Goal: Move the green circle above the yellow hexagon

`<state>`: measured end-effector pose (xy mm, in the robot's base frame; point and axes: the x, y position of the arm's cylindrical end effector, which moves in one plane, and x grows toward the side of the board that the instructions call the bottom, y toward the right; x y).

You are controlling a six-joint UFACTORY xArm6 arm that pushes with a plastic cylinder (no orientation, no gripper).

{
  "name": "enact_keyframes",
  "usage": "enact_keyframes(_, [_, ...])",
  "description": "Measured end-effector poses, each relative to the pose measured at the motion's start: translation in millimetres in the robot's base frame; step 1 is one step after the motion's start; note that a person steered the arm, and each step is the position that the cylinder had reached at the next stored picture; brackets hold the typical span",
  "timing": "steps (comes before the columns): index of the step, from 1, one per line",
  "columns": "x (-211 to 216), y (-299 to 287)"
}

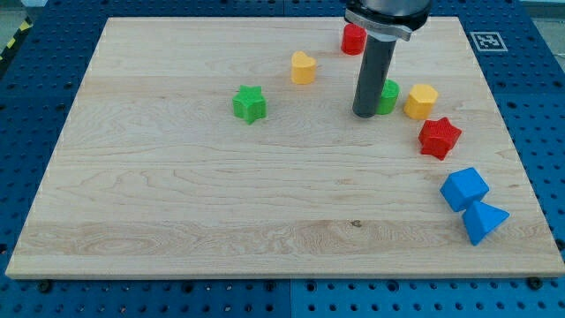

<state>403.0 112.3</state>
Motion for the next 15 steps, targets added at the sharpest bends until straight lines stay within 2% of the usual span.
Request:
enact_keyframes(4, [-19.1, 35.5])
enact_keyframes(8, [-19.1, 62.9])
enact_keyframes(10, [-30.6, 45.8])
enact_keyframes(11, [-52.3, 38.7])
enact_keyframes(14, [-65.9, -12.5])
enact_keyframes(15, [-67.0, -12.5])
